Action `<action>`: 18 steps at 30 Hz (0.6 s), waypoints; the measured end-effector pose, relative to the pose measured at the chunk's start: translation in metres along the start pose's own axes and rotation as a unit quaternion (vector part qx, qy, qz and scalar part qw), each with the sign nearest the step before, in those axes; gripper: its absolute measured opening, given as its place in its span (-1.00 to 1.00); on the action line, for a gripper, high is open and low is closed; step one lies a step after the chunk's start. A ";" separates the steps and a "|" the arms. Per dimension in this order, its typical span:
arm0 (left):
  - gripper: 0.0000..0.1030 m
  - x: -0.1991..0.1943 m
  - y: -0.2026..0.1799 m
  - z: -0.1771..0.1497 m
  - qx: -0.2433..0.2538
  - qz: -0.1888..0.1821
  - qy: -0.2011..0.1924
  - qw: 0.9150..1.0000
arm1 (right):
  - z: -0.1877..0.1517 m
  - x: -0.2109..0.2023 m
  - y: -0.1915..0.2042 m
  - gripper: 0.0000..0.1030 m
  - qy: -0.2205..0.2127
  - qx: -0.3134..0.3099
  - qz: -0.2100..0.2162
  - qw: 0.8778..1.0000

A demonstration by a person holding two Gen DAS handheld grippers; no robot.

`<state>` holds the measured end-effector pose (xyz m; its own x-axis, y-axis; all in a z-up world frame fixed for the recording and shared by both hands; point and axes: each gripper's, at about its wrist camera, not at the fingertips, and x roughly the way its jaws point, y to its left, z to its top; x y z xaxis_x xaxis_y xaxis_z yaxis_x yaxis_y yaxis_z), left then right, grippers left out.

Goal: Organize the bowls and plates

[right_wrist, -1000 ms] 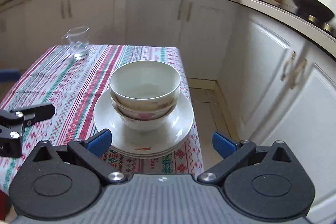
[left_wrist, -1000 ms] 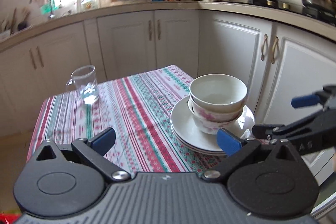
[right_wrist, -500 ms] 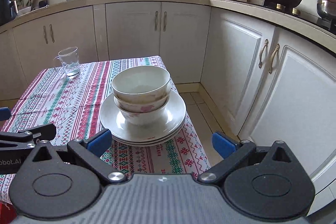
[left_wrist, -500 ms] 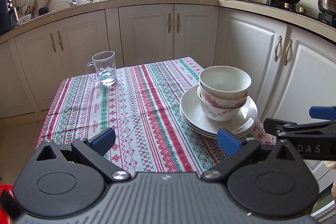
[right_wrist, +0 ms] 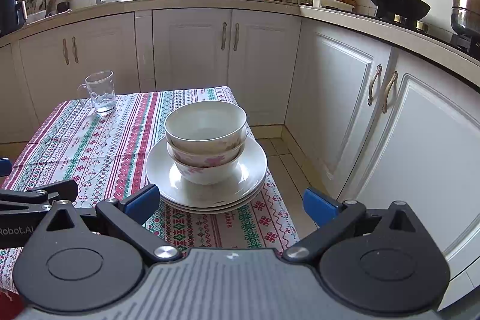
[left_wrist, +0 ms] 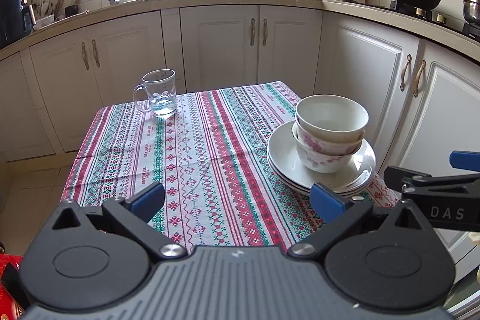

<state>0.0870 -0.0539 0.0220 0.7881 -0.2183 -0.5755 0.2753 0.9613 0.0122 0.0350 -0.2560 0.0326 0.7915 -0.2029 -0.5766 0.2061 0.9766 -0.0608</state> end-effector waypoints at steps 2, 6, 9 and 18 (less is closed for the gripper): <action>0.99 0.000 0.000 0.000 -0.001 0.001 0.000 1.000 | 0.000 0.000 0.000 1.00 -0.001 -0.001 -0.001 1.000; 0.99 -0.001 0.001 0.000 -0.002 0.002 0.001 1.000 | 0.001 -0.001 0.002 1.00 -0.003 -0.004 -0.003 1.000; 0.99 -0.001 0.001 0.000 -0.003 0.002 0.001 1.000 | 0.001 -0.002 0.002 1.00 -0.004 -0.005 -0.004 1.000; 0.99 -0.002 0.001 0.002 -0.005 0.004 0.003 1.000 | 0.001 -0.003 0.003 1.00 -0.008 -0.008 -0.007 1.000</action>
<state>0.0865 -0.0532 0.0244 0.7870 -0.2096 -0.5802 0.2637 0.9646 0.0093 0.0336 -0.2528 0.0352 0.7974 -0.2179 -0.5628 0.2088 0.9746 -0.0814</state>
